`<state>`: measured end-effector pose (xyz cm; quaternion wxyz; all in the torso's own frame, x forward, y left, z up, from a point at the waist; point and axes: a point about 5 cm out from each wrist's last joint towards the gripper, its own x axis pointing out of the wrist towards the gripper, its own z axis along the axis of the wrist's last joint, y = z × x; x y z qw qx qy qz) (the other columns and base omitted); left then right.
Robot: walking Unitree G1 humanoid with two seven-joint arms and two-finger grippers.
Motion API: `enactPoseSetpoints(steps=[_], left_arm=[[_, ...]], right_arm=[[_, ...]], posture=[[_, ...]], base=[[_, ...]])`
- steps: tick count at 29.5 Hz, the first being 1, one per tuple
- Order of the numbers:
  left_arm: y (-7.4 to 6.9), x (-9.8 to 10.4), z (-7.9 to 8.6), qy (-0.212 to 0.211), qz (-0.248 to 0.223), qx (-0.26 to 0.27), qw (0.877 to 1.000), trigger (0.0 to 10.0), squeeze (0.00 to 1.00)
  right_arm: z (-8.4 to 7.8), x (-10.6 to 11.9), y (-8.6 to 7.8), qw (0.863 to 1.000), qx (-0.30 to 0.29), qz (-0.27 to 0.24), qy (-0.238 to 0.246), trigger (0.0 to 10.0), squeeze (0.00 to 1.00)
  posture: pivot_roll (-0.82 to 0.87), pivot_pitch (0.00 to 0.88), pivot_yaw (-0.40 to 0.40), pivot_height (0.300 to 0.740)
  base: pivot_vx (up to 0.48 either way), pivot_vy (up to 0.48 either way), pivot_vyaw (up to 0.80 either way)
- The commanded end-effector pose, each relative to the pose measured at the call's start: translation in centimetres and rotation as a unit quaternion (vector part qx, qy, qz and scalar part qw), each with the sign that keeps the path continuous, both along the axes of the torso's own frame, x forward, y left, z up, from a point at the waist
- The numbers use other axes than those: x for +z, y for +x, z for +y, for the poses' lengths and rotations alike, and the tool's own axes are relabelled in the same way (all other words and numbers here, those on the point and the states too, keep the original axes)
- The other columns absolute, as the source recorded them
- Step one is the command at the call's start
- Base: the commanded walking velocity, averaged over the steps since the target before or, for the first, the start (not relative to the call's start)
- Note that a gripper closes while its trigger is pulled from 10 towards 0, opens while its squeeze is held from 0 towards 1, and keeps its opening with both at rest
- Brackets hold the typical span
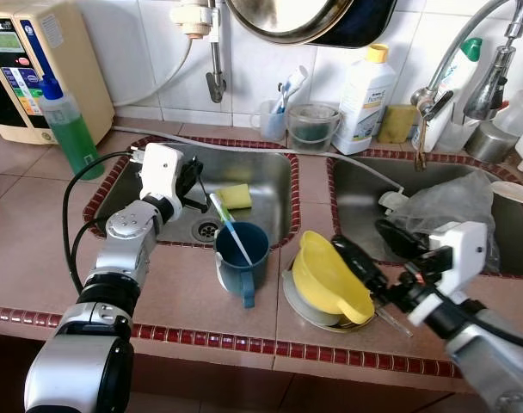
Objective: Kitchen organization
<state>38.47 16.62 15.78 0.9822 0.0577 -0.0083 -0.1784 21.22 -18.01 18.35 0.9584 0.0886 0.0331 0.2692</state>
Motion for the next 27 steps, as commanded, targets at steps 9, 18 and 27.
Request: enactPoseSetpoints(steps=[9, 18, 27], left_arm=[[-0.3, -1.6, -0.1, 0.016, 0.021, -0.026, 0.999, 10.0, 0.0], [-0.5, -2.6, 1.0, 0.014, 0.048, -0.001, 0.999, 10.0, 0.0], [-0.2, -2.5, 1.9, 0.012, 0.059, 0.028, 0.998, 10.0, 0.0]], right_arm=[[-0.9, 0.9, -1.0, 0.999, 0.036, 0.036, -0.019, 10.0, 0.0], [-0.9, 1.7, -0.9, 0.998, 0.055, 0.037, -0.01, 10.0, 0.0], [-0.8, 2.5, -0.5, 0.998, 0.057, 0.023, 0.016, 10.0, 0.0]], posture=[[-0.16, 0.0, 0.032, 0.74], [-0.15, 0.0, 0.026, 0.74], [-0.15, 0.0, 0.037, 0.74]], base=[[0.0, 0.0, 0.0], [0.0, 0.0, 0.0], [0.0, 0.0, 0.0]])
